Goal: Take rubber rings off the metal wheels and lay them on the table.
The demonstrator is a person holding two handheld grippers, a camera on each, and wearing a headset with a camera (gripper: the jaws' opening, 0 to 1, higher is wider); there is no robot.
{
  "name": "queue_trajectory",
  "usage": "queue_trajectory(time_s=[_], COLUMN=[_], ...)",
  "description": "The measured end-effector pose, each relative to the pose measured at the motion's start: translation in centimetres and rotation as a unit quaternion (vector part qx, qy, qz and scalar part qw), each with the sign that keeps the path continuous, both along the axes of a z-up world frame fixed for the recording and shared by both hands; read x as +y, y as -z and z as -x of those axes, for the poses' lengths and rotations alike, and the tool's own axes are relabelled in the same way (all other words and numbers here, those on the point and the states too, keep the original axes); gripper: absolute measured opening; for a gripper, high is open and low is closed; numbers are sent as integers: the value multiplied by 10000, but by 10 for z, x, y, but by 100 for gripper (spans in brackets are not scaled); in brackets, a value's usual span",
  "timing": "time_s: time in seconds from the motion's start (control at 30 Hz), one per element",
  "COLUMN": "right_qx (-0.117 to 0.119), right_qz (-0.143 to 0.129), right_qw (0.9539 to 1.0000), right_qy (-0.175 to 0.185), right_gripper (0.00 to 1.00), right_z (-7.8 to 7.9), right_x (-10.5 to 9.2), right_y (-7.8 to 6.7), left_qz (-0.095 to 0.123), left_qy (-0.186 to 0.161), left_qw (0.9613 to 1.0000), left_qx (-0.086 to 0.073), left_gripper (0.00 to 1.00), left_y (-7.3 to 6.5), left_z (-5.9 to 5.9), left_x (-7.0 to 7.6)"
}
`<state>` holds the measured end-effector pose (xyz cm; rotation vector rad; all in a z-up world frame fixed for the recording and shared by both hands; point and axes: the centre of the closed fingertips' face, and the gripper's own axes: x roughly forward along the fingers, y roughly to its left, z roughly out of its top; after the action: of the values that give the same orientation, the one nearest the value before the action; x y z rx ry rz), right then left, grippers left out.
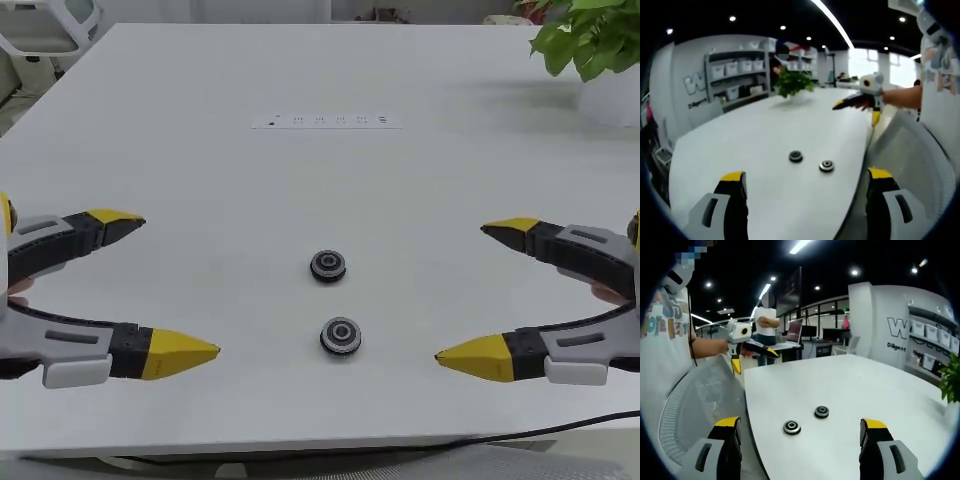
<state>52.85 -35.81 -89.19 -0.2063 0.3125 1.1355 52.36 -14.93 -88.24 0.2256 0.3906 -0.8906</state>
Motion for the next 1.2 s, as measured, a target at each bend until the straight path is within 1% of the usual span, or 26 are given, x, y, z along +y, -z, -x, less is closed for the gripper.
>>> queue_trajectory(time_s=[0.23, 0.47, 0.77, 0.93, 1.2], right_qx=[-43, -89, -160, -205, -212], right_qz=[-4, 43, 171, 240, 330], right_qw=[10000, 9999, 9995, 9991, 9986], right_qy=[-13, -77, -196, -272, -347], right_gripper=[98, 97, 94, 91, 87], right_z=[-5, -7, -14, -19, -23], right_x=[2, 6, 14, 19, 25], right_y=[-2, -2, 2, 4, 11], left_qz=[-25, -36, -71, -63, -162], left_qy=[32, 43, 156, 206, 375], left_qw=[10000, 10000, 9998, 9998, 9992], left_qx=[-11, -39, -60, -44, 24], left_gripper=[100, 100, 100, 100, 100], left_y=[0, -2, -3, -2, 6], left_z=[-2, -6, -12, -18, -24], left_x=[-1, -2, -8, -12, -25])
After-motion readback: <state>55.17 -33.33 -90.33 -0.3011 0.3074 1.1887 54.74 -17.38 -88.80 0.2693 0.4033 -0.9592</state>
